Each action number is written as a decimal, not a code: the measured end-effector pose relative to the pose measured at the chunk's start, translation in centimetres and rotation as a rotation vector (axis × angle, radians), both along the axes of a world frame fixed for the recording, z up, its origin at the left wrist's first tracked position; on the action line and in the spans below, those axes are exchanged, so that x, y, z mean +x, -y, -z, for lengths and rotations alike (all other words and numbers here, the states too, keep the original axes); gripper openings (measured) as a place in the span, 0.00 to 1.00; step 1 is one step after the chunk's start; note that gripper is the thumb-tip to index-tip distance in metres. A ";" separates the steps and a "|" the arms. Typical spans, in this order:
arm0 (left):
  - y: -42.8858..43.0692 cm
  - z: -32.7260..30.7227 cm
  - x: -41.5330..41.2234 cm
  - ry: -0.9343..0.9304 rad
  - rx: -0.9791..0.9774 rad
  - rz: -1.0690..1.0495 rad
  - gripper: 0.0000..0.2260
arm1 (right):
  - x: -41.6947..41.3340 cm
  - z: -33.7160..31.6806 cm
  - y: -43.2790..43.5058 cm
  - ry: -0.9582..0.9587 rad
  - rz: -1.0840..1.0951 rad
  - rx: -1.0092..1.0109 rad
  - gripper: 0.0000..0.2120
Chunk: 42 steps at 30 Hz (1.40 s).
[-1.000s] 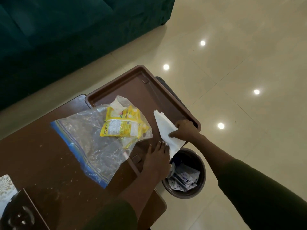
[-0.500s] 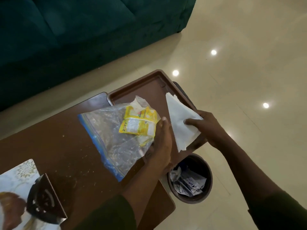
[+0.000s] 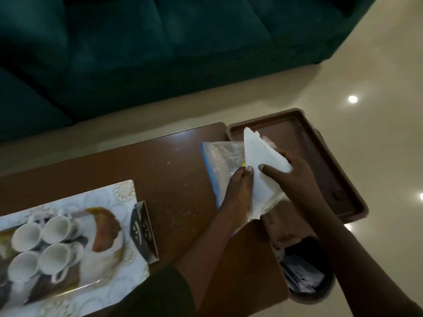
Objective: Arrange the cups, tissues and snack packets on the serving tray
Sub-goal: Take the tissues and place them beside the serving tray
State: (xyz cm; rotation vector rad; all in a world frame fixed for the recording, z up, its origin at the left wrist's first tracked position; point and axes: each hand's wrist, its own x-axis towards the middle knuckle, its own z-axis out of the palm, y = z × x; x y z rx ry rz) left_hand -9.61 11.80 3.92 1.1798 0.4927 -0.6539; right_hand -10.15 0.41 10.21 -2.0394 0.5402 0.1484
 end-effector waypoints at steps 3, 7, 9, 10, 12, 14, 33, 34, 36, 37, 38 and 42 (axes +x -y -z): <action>-4.9 0.4 -0.2 0.017 0.059 -0.027 0.14 | 0.0 1.0 -4.6 0.004 -0.009 -0.021 0.15; -11.6 0.9 -0.4 0.083 0.192 -0.081 0.18 | 0.1 2.0 -11.7 0.029 -0.116 -0.055 0.13; -15.1 0.7 -1.1 0.078 0.258 -0.084 0.15 | 0.2 2.3 -14.8 0.048 -0.142 -0.050 0.12; -16.9 0.6 -1.9 0.057 0.294 -0.076 0.14 | 0.2 2.4 -16.3 0.041 -0.149 -0.056 0.11; -20.0 0.5 -4.1 0.000 0.313 -0.061 0.15 | 0.0 2.9 -18.8 -0.011 -0.189 -0.076 0.10; -22.1 0.5 -6.3 -0.023 0.305 -0.077 0.17 | -0.3 3.6 -20.7 -0.119 -0.269 -0.078 0.19; -25.9 2.4 -12.5 -0.153 0.218 -0.179 0.11 | 2.6 6.5 -28.3 -0.370 -0.769 -0.467 0.12; -25.9 2.3 -12.5 -0.169 0.207 -0.186 0.11 | 2.9 6.6 -28.3 -0.376 -0.766 -0.476 0.11; -25.9 2.5 -12.6 -0.199 0.194 -0.191 0.11 | 3.4 6.8 -28.5 -0.384 -0.773 -0.512 0.13; -25.9 2.5 -12.6 -0.208 0.190 -0.193 0.11 | 3.4 6.9 -28.7 -0.380 -0.775 -0.528 0.14; -25.9 2.6 -12.7 -0.214 0.189 -0.198 0.11 | 3.4 7.0 -29.0 -0.370 -0.773 -0.540 0.14; -26.3 3.1 -13.0 -0.227 0.237 -0.197 0.10 | 2.8 7.7 -29.8 -0.295 -0.778 -0.579 0.13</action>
